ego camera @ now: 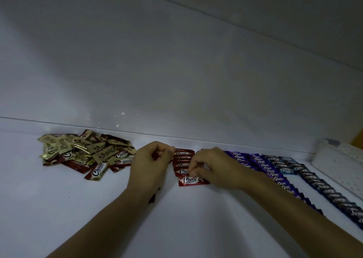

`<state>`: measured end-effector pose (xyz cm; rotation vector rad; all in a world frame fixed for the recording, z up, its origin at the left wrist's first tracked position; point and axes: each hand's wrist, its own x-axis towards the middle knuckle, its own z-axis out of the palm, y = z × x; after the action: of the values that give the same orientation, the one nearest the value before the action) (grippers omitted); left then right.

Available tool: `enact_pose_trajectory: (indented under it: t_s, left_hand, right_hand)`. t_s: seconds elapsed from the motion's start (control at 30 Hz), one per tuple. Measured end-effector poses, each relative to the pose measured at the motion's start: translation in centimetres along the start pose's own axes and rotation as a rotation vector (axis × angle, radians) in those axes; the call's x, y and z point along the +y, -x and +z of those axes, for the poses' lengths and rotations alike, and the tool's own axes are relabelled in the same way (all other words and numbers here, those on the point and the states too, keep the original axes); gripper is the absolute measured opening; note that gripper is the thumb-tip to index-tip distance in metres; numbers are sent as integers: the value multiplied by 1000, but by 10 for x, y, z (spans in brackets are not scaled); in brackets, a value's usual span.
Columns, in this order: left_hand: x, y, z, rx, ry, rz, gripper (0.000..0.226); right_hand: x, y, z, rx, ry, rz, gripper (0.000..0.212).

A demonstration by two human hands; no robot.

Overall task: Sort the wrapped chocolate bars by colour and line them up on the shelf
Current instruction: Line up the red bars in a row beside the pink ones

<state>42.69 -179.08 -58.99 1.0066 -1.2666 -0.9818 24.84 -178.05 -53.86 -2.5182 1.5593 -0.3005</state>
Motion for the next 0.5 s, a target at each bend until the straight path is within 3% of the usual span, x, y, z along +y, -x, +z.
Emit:
enact_pose_trajectory:
  t_s: [0.5]
  left_hand:
    - [0, -1, 0, 24, 21, 2, 15]
  right_hand:
    - [7, -11, 9, 51, 67, -24, 3]
